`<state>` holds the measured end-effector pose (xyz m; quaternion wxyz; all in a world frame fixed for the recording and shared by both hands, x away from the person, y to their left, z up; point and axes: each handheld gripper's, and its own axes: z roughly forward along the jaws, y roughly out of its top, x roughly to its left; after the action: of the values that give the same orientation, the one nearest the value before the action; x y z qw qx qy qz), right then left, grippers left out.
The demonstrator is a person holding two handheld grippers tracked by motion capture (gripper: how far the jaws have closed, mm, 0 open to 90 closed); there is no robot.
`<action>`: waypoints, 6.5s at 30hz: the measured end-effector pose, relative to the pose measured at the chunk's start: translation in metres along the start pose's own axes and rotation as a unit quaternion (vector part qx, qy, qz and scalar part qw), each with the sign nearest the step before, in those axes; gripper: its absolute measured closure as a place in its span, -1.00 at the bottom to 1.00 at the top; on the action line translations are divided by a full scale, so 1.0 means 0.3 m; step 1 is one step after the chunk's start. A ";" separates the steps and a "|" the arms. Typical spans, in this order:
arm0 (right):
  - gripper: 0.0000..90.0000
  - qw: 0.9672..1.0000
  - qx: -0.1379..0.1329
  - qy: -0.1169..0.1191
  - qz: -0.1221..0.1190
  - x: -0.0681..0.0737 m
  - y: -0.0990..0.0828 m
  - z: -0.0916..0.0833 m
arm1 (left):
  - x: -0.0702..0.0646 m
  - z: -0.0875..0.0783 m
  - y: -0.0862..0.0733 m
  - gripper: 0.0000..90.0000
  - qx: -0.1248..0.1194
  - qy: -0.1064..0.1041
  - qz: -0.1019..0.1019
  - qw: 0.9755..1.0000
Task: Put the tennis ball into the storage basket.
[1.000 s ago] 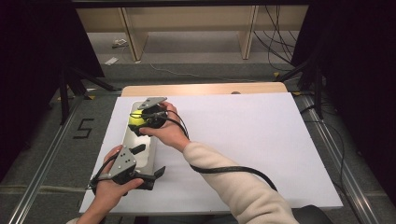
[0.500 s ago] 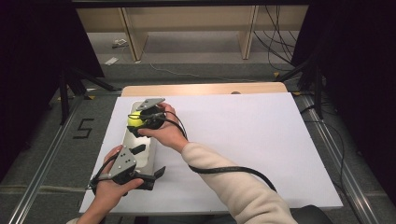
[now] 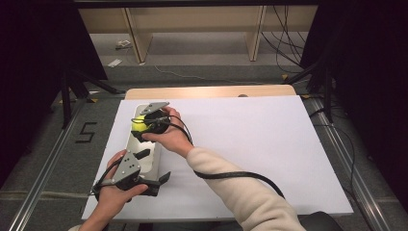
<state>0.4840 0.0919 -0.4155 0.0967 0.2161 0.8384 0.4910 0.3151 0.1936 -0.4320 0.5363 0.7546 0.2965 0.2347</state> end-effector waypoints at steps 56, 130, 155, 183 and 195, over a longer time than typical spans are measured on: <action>-0.43 1.000 0.027 0.012 0.005 0.006 -0.031 0.033 | -0.001 -0.001 -0.001 -1.00 0.000 0.000 -0.001 1.000; -0.66 0.995 -0.028 -0.082 0.047 -0.213 -0.237 -0.503 | -0.002 0.005 -0.008 -1.00 0.009 0.002 -0.002 1.000; -0.66 0.993 -0.031 -0.103 0.057 -0.239 -0.304 -0.611 | -0.003 0.007 -0.010 -1.00 0.010 0.002 -0.004 1.000; -0.66 0.986 -0.037 -0.142 0.083 -0.273 -0.409 -0.768 | -0.003 0.006 -0.010 -1.00 0.010 0.004 -0.003 1.000; -0.66 0.982 -0.038 -0.159 0.093 -0.281 -0.457 -0.842 | -0.003 0.006 -0.009 -1.00 0.011 0.004 -0.003 1.000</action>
<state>0.4276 -0.2023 -0.4122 0.1906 0.3649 0.7690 0.4890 0.3150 0.1924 -0.4353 0.5279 0.7584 0.3036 0.2324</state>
